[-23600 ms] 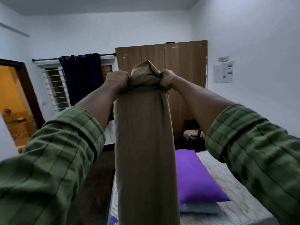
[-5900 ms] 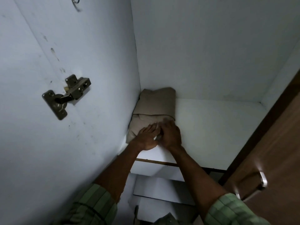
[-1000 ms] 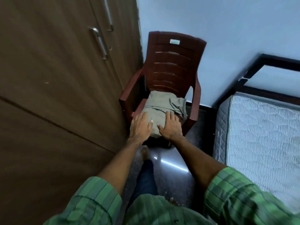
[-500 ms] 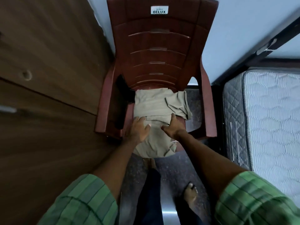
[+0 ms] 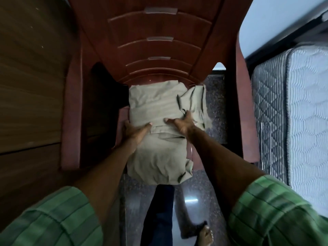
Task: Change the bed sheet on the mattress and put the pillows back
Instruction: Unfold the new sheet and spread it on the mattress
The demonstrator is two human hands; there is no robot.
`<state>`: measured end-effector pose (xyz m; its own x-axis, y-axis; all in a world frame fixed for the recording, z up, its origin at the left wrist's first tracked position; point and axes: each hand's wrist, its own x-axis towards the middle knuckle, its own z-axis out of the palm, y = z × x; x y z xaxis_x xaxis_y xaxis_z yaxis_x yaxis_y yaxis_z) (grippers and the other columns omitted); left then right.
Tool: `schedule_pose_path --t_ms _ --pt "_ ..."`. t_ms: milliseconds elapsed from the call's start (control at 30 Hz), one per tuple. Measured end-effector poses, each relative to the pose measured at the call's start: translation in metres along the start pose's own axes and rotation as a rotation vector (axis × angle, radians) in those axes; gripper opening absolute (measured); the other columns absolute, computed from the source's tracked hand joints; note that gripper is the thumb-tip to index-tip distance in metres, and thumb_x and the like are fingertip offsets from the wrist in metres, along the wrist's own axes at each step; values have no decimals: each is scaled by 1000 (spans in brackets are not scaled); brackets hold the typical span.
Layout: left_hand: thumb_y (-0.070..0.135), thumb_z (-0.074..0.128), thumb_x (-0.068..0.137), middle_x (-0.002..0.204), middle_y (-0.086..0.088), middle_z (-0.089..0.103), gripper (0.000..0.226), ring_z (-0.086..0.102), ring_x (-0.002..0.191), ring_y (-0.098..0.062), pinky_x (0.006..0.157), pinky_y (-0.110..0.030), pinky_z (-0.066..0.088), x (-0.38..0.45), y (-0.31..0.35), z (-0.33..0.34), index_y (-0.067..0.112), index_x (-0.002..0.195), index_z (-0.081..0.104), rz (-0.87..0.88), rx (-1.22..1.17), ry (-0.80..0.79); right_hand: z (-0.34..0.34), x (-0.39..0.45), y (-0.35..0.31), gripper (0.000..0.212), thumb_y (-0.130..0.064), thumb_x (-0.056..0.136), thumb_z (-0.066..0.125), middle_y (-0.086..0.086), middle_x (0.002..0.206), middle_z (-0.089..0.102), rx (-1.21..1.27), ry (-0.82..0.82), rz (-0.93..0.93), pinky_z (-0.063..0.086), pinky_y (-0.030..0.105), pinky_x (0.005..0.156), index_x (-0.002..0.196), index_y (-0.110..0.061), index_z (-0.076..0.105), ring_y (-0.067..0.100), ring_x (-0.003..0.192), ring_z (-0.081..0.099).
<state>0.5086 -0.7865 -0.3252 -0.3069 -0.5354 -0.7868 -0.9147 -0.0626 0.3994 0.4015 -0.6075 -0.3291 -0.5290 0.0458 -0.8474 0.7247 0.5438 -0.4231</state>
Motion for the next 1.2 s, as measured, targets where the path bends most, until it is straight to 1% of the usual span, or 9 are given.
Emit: schedule_pose_path --t_ms 100,300,367,600,733,800,933,1067,1200 --pt "34 92 73 118 4 72 56 68 100 -13 80 -23 50 -11 1 4 12 121 71 -76 -193 -103 9 14 22 112 -56 23 100 1 110 75 127 -52 -16 60 42 94 120 -17 59 21 97 74" --pt "24 87 82 107 6 70 38 68 92 -12 66 -19 52 -73 -8 -10 22 114 67 -12 -344 -104 -7 -72 8 97 -53 39 95 -7 112 73 133 -10 -54 58 39 96 125 -27 56 19 102 71" --pt "28 85 83 111 4 71 40 67 96 -15 75 -22 49 -103 -5 -17 21 119 68 -1 -349 -96 -21 -105 5 98 -54 41 94 -9 113 72 129 12 -88 56 37 98 128 -30 55 18 103 69" --pt "47 85 74 104 5 77 51 74 94 -15 73 -24 56 -212 32 -35 17 114 74 135 -251 -95 -96 -185 14 122 -72 31 93 -8 129 67 224 52 -217 54 39 102 138 -33 51 19 115 66" --pt "45 84 76 97 4 78 46 74 89 -15 78 -25 58 -291 58 -32 14 109 76 284 -212 -115 -167 -279 19 84 -37 57 98 -6 118 75 515 -68 -312 59 39 95 130 -26 59 17 104 73" --pt "49 84 75 94 5 78 48 74 85 -14 73 -22 56 -330 70 -22 14 106 76 342 -154 -134 -201 -311 33 81 -32 58 97 -3 116 76 625 -76 -347 59 42 94 130 -23 60 19 103 75" --pt "62 82 57 99 1 78 70 75 92 -19 91 -37 60 -403 100 16 15 109 74 449 -19 -210 -266 -368 72 78 -22 60 96 7 117 76 853 4 -375 62 48 88 130 -15 61 27 101 75" --pt "73 79 47 108 1 77 87 72 100 -21 97 -39 57 -480 135 76 18 115 74 637 193 -225 -336 -417 122 71 -17 62 93 14 112 76 1068 85 -394 62 53 83 126 -11 63 34 97 76" --pt "67 76 69 126 -2 71 77 67 114 -25 102 -39 52 -561 153 133 22 131 66 889 403 -283 -398 -442 164 59 -8 67 89 14 103 78 1266 181 -339 63 40 66 120 -3 65 30 88 77"
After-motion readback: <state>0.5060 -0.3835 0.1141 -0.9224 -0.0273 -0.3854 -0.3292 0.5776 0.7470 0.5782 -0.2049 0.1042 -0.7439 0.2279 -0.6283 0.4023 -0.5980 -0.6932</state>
